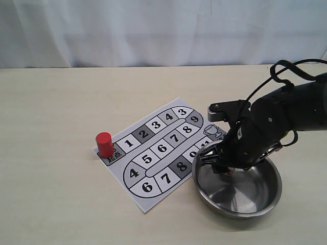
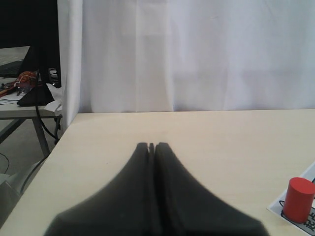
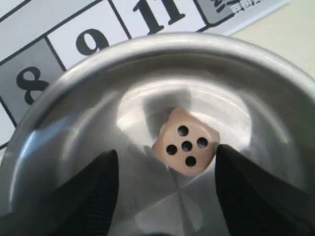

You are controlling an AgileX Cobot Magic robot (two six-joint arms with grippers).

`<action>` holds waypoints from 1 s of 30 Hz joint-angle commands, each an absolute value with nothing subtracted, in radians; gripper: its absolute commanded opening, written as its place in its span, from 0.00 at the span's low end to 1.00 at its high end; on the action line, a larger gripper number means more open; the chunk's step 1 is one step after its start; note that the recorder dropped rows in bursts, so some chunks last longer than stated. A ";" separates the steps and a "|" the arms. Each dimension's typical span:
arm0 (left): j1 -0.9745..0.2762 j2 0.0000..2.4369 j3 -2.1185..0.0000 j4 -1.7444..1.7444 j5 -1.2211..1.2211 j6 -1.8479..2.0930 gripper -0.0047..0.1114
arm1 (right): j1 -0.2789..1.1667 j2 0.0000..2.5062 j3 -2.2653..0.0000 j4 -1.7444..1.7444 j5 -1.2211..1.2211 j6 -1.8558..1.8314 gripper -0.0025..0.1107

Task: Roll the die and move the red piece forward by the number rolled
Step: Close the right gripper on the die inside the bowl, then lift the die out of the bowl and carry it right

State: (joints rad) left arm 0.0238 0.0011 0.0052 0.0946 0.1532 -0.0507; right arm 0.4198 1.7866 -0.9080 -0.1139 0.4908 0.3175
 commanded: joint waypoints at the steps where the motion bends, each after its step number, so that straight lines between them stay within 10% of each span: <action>1: 0.024 0.000 0.000 0.094 0.142 -0.053 0.04 | 0.416 1.818 -0.913 -0.176 0.454 0.341 0.51; 20: 0.024 0.000 0.000 0.094 0.144 -0.053 0.04 | 0.416 1.857 -0.913 -0.199 0.392 0.416 0.50; 26: 0.024 0.000 0.000 0.094 0.144 -0.053 0.04 | 0.416 1.856 -0.913 -0.219 0.395 0.403 0.09; 30: 0.024 0.000 0.000 0.094 0.144 -0.053 0.04 | 0.416 1.804 -0.928 -0.250 0.455 0.403 0.06</action>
